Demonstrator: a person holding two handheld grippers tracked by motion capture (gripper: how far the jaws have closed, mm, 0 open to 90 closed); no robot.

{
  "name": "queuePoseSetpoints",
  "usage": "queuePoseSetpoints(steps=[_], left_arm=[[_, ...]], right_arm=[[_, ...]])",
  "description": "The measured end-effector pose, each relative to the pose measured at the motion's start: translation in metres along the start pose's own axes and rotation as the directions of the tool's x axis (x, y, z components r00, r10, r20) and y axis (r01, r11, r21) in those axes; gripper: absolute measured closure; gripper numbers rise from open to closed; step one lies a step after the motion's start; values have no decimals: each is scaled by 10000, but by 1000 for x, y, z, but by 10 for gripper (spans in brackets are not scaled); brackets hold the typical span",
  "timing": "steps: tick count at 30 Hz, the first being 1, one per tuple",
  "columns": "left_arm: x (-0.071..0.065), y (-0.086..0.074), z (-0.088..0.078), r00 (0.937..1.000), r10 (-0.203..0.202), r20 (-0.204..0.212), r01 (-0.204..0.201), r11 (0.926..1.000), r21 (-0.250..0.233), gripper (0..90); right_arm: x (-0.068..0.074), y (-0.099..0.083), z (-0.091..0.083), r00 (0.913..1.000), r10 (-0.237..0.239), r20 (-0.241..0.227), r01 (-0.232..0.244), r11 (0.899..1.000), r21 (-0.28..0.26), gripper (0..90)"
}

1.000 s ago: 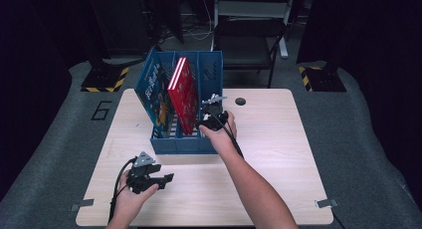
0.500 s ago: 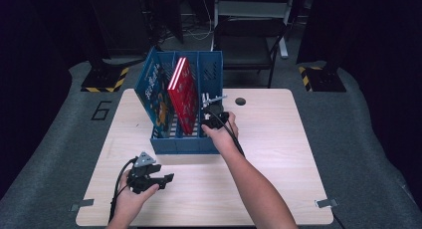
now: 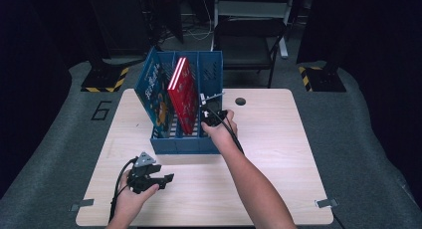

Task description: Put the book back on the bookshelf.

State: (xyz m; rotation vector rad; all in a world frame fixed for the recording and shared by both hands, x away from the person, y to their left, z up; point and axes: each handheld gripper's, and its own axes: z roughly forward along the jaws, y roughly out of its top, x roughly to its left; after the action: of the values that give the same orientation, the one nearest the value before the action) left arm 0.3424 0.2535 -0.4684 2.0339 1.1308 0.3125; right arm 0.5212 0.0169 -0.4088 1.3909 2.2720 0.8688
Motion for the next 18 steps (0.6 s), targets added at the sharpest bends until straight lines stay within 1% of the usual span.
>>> queuePoseSetpoints(steps=[2, 3, 4, 5, 6, 8, 9, 10, 11, 12, 14, 15, 18], left_arm=[[0, 0, 0, 10000, -26, -1, 26, 10000, 5, 358], [0, 0, 0, 10000, -20, -4, 20, 10000, 9, 358], [0, 0, 0, 10000, -73, 28, 73, 10000, 32, 358], [0, 0, 0, 10000, -72, 20, 72, 10000, 30, 358], [0, 0, 0, 10000, -53, 37, 53, 10000, 33, 358], [-1, 0, 0, 10000, -72, 26, 72, 10000, 36, 358], [-1, 0, 1, 10000, -75, 16, 75, 10000, 35, 358], [-1, 0, 1, 10000, -75, 17, 75, 10000, 33, 358], [0, 0, 1, 10000, -58, 1, 58, 10000, 21, 358], [-1, 0, 1, 10000, -71, 14, 71, 10000, 46, 358], [0, 0, 1, 10000, -69, 26, 69, 10000, 68, 358], [0, 0, 1, 10000, -68, 28, 67, 9999, 76, 358], [-1, 0, 1, 9999, -105, 28, 105, 9999, 89, 358]], right_arm=[[-1, 1, 0, 9999, 48, 109, -49, 10000, 82, 648], [-2, 1, 0, 10000, 49, 73, -49, 10000, 59, 649], [-3, 2, 0, 9998, 177, 22, -178, 9996, 213, 649], [-4, 3, 0, 9998, 208, -12, -208, 9994, 284, 649], [-4, 4, -1, 9999, 156, 43, -158, 9993, 327, 648], [-3, 4, -1, 10000, 38, 63, -40, 9997, 250, 634], [-2, 4, -1, 9999, 46, 106, -47, 9999, 166, 626], [-1, 5, -1, 10000, 82, 56, -83, 9996, 253, 624], [-1, 5, -1, 9999, -33, 95, 31, 9998, 194, 625], [0, 6, -3, 9998, -65, 165, 60, 9996, 272, 638], [0, 8, -3, 9999, -76, 99, 73, 9997, 246, 650], [0, 8, -3, 10000, 29, 93, -32, 9995, 328, 654], [-2, 10, -3, 9999, 131, -1, -131, 9990, 426, 659]])
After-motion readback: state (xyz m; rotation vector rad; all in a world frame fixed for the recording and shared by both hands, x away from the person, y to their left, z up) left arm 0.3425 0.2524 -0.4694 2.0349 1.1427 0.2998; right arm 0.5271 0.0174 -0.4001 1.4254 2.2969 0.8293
